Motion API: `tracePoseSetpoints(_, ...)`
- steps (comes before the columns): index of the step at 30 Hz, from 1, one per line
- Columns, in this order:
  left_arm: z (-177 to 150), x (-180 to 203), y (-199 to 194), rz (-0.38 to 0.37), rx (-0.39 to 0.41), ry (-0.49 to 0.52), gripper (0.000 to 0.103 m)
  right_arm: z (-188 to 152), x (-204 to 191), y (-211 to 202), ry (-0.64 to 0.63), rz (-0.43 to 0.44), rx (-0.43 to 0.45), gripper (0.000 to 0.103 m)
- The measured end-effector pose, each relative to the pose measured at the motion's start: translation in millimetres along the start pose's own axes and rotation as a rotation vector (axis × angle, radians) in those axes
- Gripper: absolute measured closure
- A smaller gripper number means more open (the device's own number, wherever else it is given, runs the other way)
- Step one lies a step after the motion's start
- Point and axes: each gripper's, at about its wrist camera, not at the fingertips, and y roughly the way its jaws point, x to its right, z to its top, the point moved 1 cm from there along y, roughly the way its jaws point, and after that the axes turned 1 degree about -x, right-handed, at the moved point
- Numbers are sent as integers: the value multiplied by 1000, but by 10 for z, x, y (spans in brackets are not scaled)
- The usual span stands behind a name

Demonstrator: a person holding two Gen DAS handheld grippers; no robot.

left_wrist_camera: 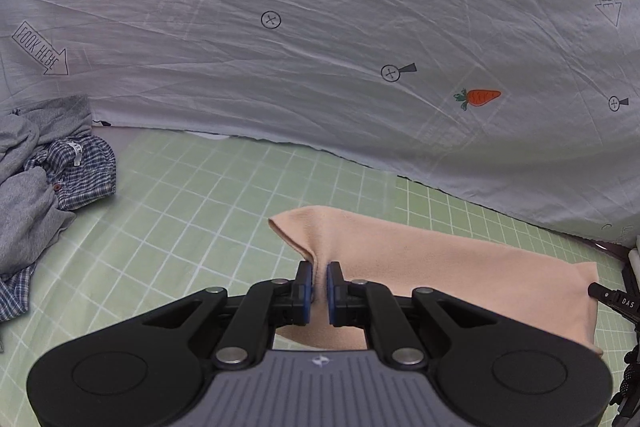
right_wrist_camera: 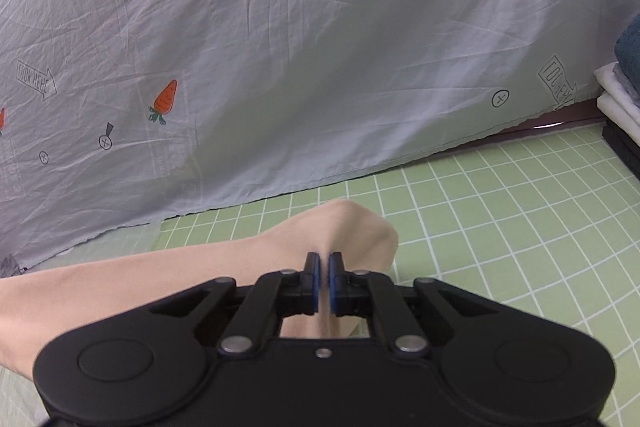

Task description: Fold clothes

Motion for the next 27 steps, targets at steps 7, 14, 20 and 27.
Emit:
tracePoseSetpoints(7, -340, -216, 545, 70, -142, -62, 94, -188, -72, 516, -73, -79, -101, 99)
tracePoseSetpoints(14, -518, -414, 775, 70, -228, -170, 94, -158, 175, 823, -34, -147, -137, 101)
tracePoseSetpoints(20, -438, -236, 791, 22, -190, -135, 94, -107, 209, 704, -33, -126, -144, 81)
tracePoseSetpoints(27, -355, 535, 671, -245, -155, -85, 94, -253, 381, 167, 55, -180, -116, 56)
